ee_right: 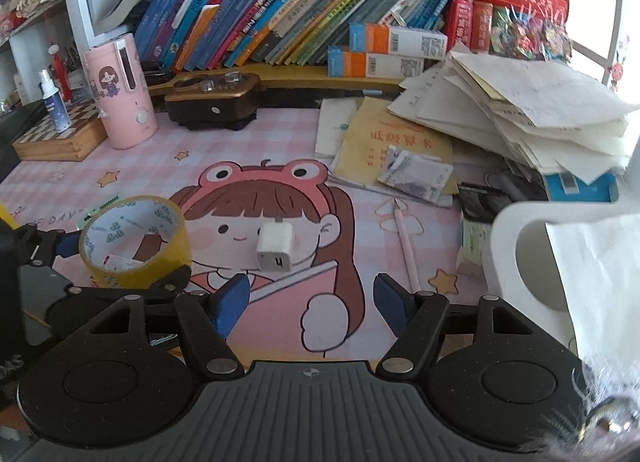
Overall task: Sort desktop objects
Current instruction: 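Grasp the yellow tape roll with the left gripper while the right gripper grasps the white charger plug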
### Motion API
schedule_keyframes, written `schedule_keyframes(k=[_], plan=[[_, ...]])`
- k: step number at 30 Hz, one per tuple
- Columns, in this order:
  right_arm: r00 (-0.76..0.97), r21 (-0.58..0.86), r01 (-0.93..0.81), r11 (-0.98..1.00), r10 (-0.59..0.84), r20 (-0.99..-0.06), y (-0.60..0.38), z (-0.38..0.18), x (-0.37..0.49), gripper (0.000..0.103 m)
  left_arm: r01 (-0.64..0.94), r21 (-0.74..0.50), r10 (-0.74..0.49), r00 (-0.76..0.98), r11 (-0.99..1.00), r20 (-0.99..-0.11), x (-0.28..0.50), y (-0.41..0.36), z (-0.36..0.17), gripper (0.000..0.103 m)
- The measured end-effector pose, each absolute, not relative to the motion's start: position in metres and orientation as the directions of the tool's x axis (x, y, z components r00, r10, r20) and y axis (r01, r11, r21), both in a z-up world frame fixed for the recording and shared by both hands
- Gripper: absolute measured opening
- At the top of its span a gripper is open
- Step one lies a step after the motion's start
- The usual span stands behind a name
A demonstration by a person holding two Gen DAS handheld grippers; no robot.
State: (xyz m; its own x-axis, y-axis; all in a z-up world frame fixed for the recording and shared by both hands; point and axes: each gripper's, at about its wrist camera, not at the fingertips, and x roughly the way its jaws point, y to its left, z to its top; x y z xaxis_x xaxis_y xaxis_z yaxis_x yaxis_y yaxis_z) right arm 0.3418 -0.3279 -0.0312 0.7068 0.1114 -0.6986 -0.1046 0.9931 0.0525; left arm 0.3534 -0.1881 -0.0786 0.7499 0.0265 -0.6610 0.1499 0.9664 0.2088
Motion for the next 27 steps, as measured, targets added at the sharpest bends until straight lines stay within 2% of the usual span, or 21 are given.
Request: schedule_keyframes(k=[6,9,11,13,17,20,22,27], plan=[[0.687,0.066,-0.125,0.99,0.134,-0.714,-0.323,-0.04,0.355,0.067,0.024,0.015,-0.009,0.778,1.0,-0.628,0.321,-0.149,-0.039,0.088],[0.683,0.071,-0.137,0.988,0.146,-0.716,-0.317,-0.045,0.364,0.066,-0.003,-0.019,-0.009,0.786,1.0,-0.618,0.303,-0.139,-0.029,0.088],[0.686,0.057,-0.136,0.989,0.135,-0.715,-0.311,-0.049,0.372,0.063,-0.013,-0.013,0.002,0.789,1.0,-0.614,0.292,-0.137,-0.023,0.088],[0.698,0.044,-0.118,0.992,0.114,-0.707,-0.307,-0.053,0.379,0.054,-0.018,-0.018,0.003,0.79,1.0,-0.612,0.281,-0.134,-0.018,0.088],[0.705,0.012,-0.115,0.993,0.09,-0.703,-0.297,-0.064,0.393,0.049,-0.024,-0.021,0.006,0.785,0.999,-0.619,0.264,-0.133,-0.014,0.088],[0.697,0.013,-0.146,0.989,0.112,-0.709,-0.293,-0.07,0.399,0.036,-0.03,-0.019,0.012,0.786,0.999,-0.618,0.254,-0.133,-0.012,0.088],[0.69,0.016,-0.155,0.988,0.12,-0.714,-0.291,-0.072,0.4,0.023,-0.036,-0.021,0.015,0.791,0.999,-0.611,0.248,-0.132,-0.009,0.088],[0.7,0.029,-0.166,0.986,0.138,-0.701,-0.292,-0.064,0.387,0.023,-0.049,-0.029,0.022,0.805,0.998,-0.594,0.236,-0.127,-0.003,0.088]])
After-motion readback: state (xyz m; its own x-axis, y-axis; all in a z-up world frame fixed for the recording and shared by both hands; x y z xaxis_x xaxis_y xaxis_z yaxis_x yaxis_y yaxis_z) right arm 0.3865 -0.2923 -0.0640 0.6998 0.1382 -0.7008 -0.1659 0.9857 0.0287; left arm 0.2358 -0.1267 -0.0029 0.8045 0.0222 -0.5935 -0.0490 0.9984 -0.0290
